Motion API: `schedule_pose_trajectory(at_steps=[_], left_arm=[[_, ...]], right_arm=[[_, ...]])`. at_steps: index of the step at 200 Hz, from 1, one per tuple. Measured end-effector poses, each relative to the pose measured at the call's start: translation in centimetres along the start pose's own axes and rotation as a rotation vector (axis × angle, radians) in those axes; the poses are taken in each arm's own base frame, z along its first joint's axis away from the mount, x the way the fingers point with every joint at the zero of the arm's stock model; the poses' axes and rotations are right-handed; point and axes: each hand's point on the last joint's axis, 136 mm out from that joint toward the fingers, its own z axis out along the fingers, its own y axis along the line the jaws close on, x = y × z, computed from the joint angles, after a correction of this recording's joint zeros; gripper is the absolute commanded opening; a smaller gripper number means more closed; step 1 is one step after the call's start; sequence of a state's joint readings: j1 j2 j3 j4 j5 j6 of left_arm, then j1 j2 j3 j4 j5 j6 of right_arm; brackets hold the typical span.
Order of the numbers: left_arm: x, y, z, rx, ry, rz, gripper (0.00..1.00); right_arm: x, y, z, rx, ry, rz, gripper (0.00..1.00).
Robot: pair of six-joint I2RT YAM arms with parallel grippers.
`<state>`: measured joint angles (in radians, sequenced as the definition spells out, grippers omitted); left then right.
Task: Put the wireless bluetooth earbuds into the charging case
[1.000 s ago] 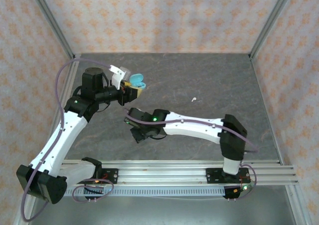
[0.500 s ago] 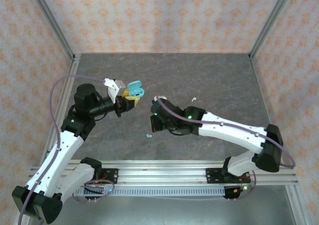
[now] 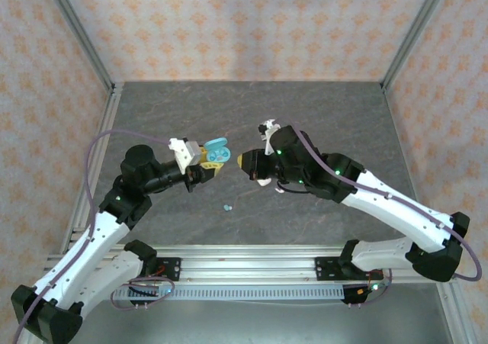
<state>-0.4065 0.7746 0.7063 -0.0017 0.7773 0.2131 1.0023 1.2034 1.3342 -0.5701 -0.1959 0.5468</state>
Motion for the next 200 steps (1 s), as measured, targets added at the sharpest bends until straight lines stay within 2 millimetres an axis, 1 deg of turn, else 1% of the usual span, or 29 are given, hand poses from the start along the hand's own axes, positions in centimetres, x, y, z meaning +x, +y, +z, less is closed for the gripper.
schedule_pose_trajectory(at_steps=[22, 61, 98, 140, 200], left_arm=[[-0.1, 0.0, 0.1, -0.003, -0.005, 0.011, 0.17], [-0.3, 0.1, 0.1, -0.016, -0.010, 0.017, 0.17], [-0.3, -0.1, 0.2, -0.010, -0.011, 0.018, 0.17], [-0.3, -0.3, 0.2, -0.004, -0.011, 0.020, 0.17], [-0.5, -0.5, 0.1, -0.001, -0.016, 0.038, 0.17]], right_arm=[[-0.3, 1.8, -0.2, -0.078, 0.010, 0.005, 0.11], [-0.6, 3.3, -0.4, -0.143, 0.020, 0.010, 0.11], [-0.8, 4.7, 0.7, -0.187, 0.044, 0.014, 0.11], [-0.3, 5.0, 2.3, -0.201, 0.080, 0.021, 0.10], [-0.8, 5.4, 2.7, -0.206, 0.062, 0.017, 0.10]])
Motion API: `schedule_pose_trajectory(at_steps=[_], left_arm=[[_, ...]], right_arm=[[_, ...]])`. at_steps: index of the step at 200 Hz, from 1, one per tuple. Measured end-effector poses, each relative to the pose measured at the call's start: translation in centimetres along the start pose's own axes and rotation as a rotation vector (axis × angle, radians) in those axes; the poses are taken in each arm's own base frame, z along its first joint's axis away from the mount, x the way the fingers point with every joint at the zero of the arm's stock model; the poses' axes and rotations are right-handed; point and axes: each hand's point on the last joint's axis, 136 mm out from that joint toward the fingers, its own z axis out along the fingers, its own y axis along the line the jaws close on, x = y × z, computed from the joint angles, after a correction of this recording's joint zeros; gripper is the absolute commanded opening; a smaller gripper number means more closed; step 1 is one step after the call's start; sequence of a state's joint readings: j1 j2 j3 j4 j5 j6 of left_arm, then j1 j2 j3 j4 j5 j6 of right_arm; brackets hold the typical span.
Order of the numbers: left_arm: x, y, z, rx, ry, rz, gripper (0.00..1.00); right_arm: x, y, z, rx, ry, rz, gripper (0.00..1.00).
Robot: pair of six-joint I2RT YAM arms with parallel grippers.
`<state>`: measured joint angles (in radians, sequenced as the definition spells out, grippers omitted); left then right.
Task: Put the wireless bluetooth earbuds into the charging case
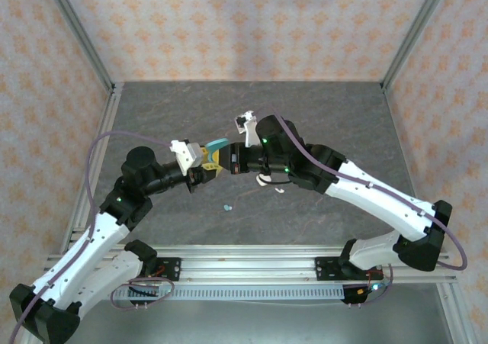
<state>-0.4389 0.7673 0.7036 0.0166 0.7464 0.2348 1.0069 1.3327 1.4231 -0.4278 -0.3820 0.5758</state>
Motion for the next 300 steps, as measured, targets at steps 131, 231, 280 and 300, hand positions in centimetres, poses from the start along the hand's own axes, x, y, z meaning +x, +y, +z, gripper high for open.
schedule_pose_trajectory(at_steps=[131, 231, 280, 300], left_arm=[[0.2, -0.1, 0.1, 0.000, 0.010, -0.002, 0.17], [0.9, 0.0, 0.1, -0.007, 0.035, -0.017, 0.17], [1.2, 0.0, 0.0, -0.008, 0.046, -0.023, 0.17], [1.2, 0.0, 0.0, -0.008, 0.046, -0.023, 0.17]], right_arm=[[0.1, -0.3, 1.3, 0.013, -0.002, -0.003, 0.17], [0.3, -1.0, 1.4, 0.065, -0.013, -0.018, 0.27], [0.3, -1.2, 1.2, 0.083, -0.012, -0.019, 0.32], [0.3, -1.3, 1.2, 0.091, -0.012, -0.019, 0.34]])
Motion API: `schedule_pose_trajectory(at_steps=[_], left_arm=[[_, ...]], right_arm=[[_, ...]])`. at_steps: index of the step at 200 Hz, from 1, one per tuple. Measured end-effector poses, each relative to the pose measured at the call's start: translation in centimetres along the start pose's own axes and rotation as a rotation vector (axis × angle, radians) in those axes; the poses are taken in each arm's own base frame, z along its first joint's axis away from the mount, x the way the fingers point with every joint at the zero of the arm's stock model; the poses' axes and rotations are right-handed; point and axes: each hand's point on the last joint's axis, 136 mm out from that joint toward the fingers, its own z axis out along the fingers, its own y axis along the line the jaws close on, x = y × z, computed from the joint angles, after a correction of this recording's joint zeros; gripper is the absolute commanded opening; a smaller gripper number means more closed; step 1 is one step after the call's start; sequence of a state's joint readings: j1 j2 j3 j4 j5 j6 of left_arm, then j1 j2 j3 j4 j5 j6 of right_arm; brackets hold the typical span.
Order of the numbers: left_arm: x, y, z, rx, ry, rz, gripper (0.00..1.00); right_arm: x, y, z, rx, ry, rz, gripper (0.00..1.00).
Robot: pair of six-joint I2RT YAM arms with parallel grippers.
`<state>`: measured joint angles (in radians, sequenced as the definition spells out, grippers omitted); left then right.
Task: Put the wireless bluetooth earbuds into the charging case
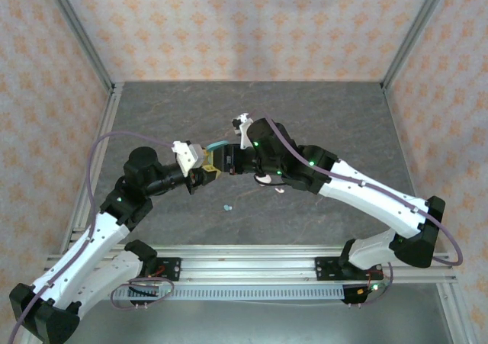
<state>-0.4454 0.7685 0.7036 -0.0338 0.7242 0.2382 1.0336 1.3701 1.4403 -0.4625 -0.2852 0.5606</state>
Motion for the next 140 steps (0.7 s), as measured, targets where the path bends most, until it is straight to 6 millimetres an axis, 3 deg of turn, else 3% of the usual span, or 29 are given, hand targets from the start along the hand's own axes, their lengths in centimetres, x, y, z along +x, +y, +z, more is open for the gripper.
schedule_pose_trajectory(at_steps=[86, 140], left_arm=[[0.1, 0.1, 0.0, -0.004, 0.004, -0.003, 0.18], [0.7, 0.4, -0.6, -0.045, 0.037, -0.022, 0.18]], right_arm=[[0.0, 0.0, -0.5, 0.014, 0.012, -0.024, 0.34], [-0.6, 0.7, -4.2, -0.023, -0.049, -0.047, 0.35]])
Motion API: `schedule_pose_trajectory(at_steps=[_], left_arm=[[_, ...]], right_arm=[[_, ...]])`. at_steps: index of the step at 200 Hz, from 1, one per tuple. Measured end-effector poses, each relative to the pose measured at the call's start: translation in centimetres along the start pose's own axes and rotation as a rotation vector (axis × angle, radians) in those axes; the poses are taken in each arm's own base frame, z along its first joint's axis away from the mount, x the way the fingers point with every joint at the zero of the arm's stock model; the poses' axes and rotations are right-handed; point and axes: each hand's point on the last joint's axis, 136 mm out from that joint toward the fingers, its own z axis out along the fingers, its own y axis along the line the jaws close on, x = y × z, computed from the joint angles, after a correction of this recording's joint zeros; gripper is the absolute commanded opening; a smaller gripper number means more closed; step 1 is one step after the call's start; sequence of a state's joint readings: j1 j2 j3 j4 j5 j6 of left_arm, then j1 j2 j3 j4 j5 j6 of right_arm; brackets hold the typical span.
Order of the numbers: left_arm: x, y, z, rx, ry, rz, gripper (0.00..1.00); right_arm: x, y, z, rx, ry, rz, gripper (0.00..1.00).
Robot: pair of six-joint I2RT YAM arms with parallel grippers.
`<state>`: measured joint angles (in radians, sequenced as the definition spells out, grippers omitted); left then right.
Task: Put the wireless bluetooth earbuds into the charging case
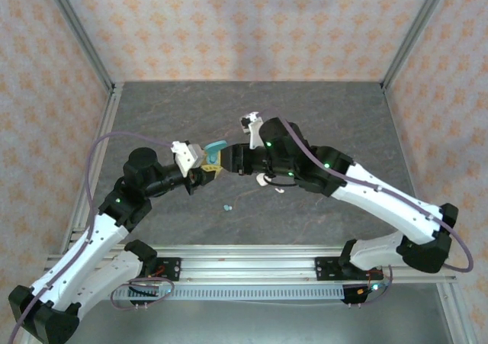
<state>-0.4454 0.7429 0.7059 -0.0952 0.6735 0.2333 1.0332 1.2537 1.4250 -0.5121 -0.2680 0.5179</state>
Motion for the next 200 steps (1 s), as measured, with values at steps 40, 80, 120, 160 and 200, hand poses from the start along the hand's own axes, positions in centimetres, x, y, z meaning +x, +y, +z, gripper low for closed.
schedule_pose_trajectory(at_steps=[40, 80, 120, 160, 200], left_arm=[[0.8, 0.1, -1.2, -0.049, 0.035, -0.030, 0.18], [1.1, -0.1, -3.5, -0.106, 0.047, -0.038, 0.18], [1.5, -0.5, -6.0, -0.161, 0.049, -0.049, 0.18], [2.1, -0.9, -8.0, -0.211, 0.035, -0.069, 0.18], [3.2, -1.0, -8.8, -0.236, 0.057, -0.087, 0.18]], right_arm=[[0.2, -1.7, -1.6, 0.057, -0.044, -0.002, 0.35], [3.4, -6.0, -0.3, 0.184, 0.023, 0.003, 0.34], [8.0, -10.4, 2.8, 0.306, 0.162, 0.007, 0.32], [12.7, -14.1, 6.4, 0.404, 0.333, 0.003, 0.31], [17.2, -15.9, 9.6, 0.495, 0.508, -0.072, 0.30]])
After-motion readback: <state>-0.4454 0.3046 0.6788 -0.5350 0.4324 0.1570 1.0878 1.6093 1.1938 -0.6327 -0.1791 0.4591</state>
